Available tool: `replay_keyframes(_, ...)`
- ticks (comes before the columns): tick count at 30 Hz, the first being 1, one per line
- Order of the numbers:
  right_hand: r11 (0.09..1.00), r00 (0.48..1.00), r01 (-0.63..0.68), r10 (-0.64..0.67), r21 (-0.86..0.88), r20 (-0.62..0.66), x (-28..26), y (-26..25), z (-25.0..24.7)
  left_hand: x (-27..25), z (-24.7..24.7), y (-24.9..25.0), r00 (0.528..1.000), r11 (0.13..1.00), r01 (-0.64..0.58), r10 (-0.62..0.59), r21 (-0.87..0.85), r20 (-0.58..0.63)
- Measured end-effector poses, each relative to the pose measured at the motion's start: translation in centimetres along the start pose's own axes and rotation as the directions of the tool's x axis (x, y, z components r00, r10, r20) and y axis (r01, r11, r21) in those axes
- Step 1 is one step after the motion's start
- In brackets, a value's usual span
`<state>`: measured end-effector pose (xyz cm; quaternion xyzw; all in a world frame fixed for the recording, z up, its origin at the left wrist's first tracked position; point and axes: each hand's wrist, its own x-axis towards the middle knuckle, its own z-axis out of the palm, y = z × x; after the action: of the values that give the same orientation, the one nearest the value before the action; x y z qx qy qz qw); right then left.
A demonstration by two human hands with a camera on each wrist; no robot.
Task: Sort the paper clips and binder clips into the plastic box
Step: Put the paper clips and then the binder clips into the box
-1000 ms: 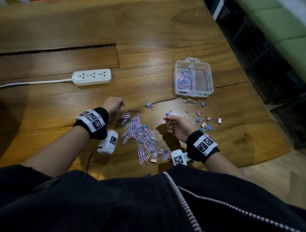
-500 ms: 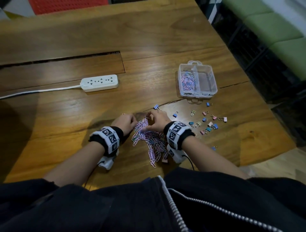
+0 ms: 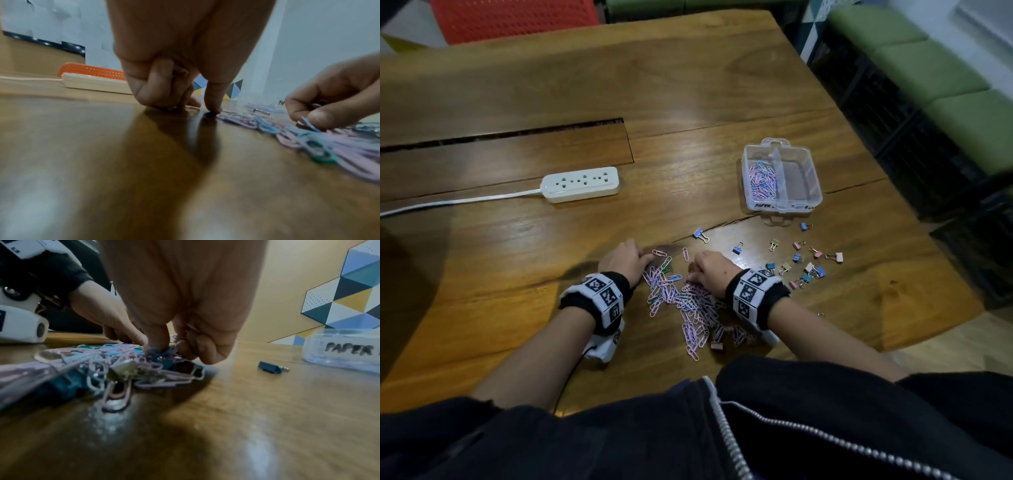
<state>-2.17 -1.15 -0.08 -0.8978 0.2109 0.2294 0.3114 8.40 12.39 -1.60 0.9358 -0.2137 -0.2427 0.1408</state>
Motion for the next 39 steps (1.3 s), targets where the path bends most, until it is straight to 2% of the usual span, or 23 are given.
replay_keyframes(3,0.998,1.0,0.009,-0.009,0.06,-0.011,-0.1,0.6,-0.2,-1.4,0.6,0.5,0.996,0.994,-0.063,0.057,0.086,0.066)
replay_keyframes(6,0.979,0.998,0.007,0.005,0.206,-0.059,-0.1,1.4,-0.6,-2.8,1.4,0.8,0.971,0.978,-0.176,0.154,0.113,0.181)
replay_keyframes(8,0.953,0.996,0.005,0.021,0.304,-0.082,0.1,2.1,-0.8,-3.1,2.0,0.8,0.956,0.962,-0.219,0.178,0.161,0.233)
replay_keyframes(10,0.895,0.995,0.011,0.034,0.447,-0.093,0.1,2.6,-1.0,-3.1,2.4,1.1,0.951,0.961,-0.23,0.188,0.154,0.243)
replay_keyframes(15,0.665,0.994,0.003,0.08,0.747,-0.075,-0.7,3.4,-1.1,-3.4,2.8,2.3,0.946,0.946,-0.261,0.212,0.192,0.244)
replay_keyframes(17,0.565,0.996,-0.005,0.079,0.825,-0.048,-0.8,3.7,-1.1,-3.3,2.5,2.5,0.94,0.961,-0.256,0.222,0.104,0.261)
replay_keyframes(20,0.45,0.996,-0.056,0.08,0.891,0.023,-0.9,3.8,-1.2,-3.1,1.8,2.7,0.914,0.955,-0.164,0.241,-0.247,0.326)
replay_keyframes(23,0.359,0.991,-0.115,0.101,0.926,0.084,-1.1,3.8,-1.3,-2.9,1.1,3.0,0.888,0.828,0.049,0.22,-0.559,0.404)
replay_keyframes(24,0.301,0.989,-0.132,0.102,0.944,0.106,-1.1,3.8,-1.3,-2.9,0.9,3.0,0.876,0.744,0.135,0.219,-0.655,0.429)
replay_keyframes(27,0.109,0.978,-0.197,0.089,0.974,0.188,-1.3,3.8,-1.3,-2.8,0.7,2.9,0.852,0.371,0.345,0.261,-0.862,0.453)
replay_keyframes(28,0.077,0.975,-0.215,0.077,0.974,0.209,-1.3,3.8,-1.2,-2.8,0.7,2.7,0.844,0.28,0.373,0.293,-0.885,0.449)
replay_keyframes(29,0.064,0.973,-0.226,0.067,0.972,0.222,-1.3,3.8,-1.2,-2.7,0.8,2.5,0.839,0.228,0.384,0.318,-0.895,0.441)
replay_keyframes(30,0.068,0.972,-0.231,0.065,0.97,0.227,-1.2,3.6,-1.1,-2.7,0.8,2.4,0.837,0.203,0.382,0.337,-0.901,0.431)
replay_keyframes(32,0.147,0.972,-0.226,0.099,0.963,0.213,-1.0,3.3,-1.0,-2.4,0.7,2.2,0.857,0.259,0.36,0.289,-0.896,0.427)
replay_keyframes(34,0.328,0.977,-0.189,0.155,0.926,0.144,-1.0,2.8,-0.8,-2.0,0.1,2.2,0.884,0.432,0.306,0.201,-0.848,0.421)
replay_keyframes(36,0.566,0.987,-0.096,0.161,0.819,0.005,-0.9,2.0,-0.4,-1.8,-0.8,2.2,0.909,0.627,0.227,0.139,-0.745,0.394)
replay_keyframes(37,0.677,0.988,-0.051,0.14,0.735,-0.061,-0.9,1.7,-0.1,-1.6,-1.2,2.0,0.922,0.685,0.191,0.12,-0.703,0.367)
replay_keyframes(39,0.822,0.991,-0.006,0.083,0.569,-0.11,-0.8,1.0,0.4,-0.9,-1.9,1.5,0.961,0.779,0.103,0.082,-0.619,0.263)
